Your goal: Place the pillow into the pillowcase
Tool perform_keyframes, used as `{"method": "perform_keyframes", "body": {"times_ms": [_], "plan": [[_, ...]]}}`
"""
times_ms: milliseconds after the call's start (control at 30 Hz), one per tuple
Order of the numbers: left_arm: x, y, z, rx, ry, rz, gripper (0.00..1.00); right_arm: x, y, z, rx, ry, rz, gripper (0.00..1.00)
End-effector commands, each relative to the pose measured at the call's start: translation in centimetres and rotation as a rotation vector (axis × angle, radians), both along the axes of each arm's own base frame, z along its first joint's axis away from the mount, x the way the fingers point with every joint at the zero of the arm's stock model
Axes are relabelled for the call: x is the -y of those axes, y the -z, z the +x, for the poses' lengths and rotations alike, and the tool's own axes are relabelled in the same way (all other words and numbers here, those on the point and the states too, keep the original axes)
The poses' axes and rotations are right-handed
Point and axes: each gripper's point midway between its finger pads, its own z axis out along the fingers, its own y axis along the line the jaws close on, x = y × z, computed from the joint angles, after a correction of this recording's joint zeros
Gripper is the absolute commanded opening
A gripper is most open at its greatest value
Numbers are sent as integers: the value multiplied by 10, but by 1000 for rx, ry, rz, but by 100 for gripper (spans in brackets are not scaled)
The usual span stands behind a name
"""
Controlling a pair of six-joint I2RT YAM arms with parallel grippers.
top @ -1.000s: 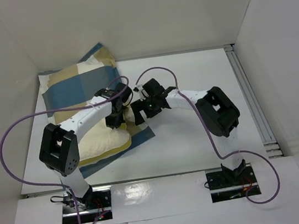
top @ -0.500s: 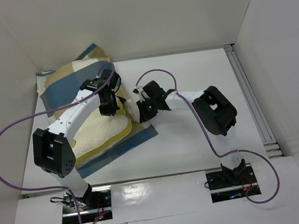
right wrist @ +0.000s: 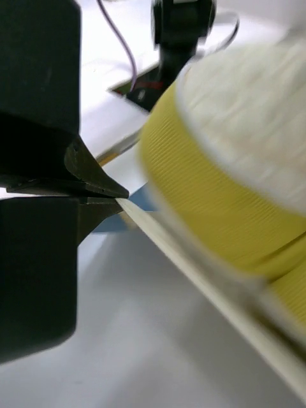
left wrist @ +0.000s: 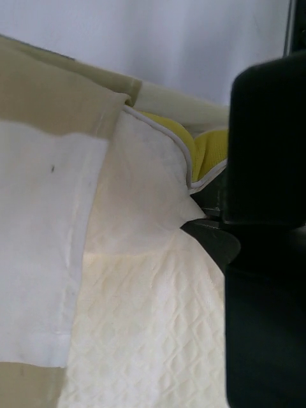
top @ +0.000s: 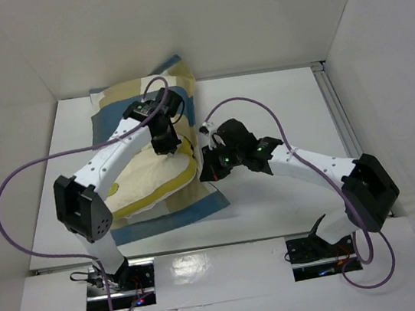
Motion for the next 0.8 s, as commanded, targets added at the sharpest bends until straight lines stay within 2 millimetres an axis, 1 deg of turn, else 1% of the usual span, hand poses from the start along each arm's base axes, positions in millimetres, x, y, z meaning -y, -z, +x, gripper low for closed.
{"method": "perform_keyframes", "body": {"times_ms": [0, 33, 67, 100, 133, 167, 200, 233, 267, 300, 333, 367, 400, 433, 467, 500, 533, 567, 600, 633, 667, 700, 733, 767], "plan": [[-8, 1, 43, 141, -179, 22, 0, 5, 9, -20, -96, 5, -22, 0], [-10, -4, 43, 155, -183, 22, 0, 4, -4, -12, -42, 14, -19, 0], [-10, -8, 42, 165, -184, 15, 0, 5, -10, -9, -27, 14, -26, 0], [-17, -12, 42, 172, -198, 24, 0, 3, -18, -7, -4, 5, -21, 0], [-24, -30, 42, 205, -216, 20, 0, -2, -31, 9, 47, 2, -22, 0], [-29, -40, 41, 222, -216, 30, 0, -3, -35, 12, 46, -9, -42, 0], [-35, -52, 40, 249, -231, 46, 0, -5, -44, 20, 65, -11, -45, 0], [-44, -77, 38, 281, -243, 49, 0, -18, -76, 33, 130, -32, -9, 0], [-50, -96, 36, 314, -248, 54, 0, -20, -90, 34, 139, -47, -5, 0], [-58, -115, 36, 352, -270, 71, 0, -26, -113, 31, 178, -67, 21, 0], [-62, -159, 36, 443, -276, 34, 0, -35, -159, 33, 253, -77, 79, 0], [-66, -176, 27, 466, -272, 42, 0, -41, -174, 19, 270, -115, 89, 0], [-69, -197, 24, 522, -287, 39, 0, -41, -196, 8, 302, -130, 123, 0], [-59, -223, 16, 584, -259, -14, 0, -35, -221, -2, 352, -123, 159, 0], [-50, -230, 20, 616, -260, -54, 0, -33, -224, -13, 344, -127, 177, 0], [-39, -228, 20, 619, -246, -83, 0, -28, -222, -18, 337, -119, 190, 0], [-21, -199, 22, 563, -211, -65, 0, -24, -216, -25, 318, -125, 199, 0], [-7, -180, 29, 536, -218, -71, 0, -13, -192, -36, 265, -115, 179, 0], [7, -161, 35, 505, -219, -65, 0, -8, -176, -41, 232, -111, 159, 0], [12, -137, 40, 469, -239, -18, 0, -3, -159, -46, 195, -105, 137, 0], [35, -102, 49, 411, -250, 1, 0, 7, -129, -58, 128, -98, 113, 0], [44, -82, 50, 376, -254, 20, 0, 9, -121, -63, 115, -101, 128, 0], [51, -69, 53, 374, -267, 46, 0, 13, -110, -70, 83, -103, 127, 0], [78, -32, 50, 333, -256, 78, 0, 26, -88, -85, 21, -91, 114, 0]]}}
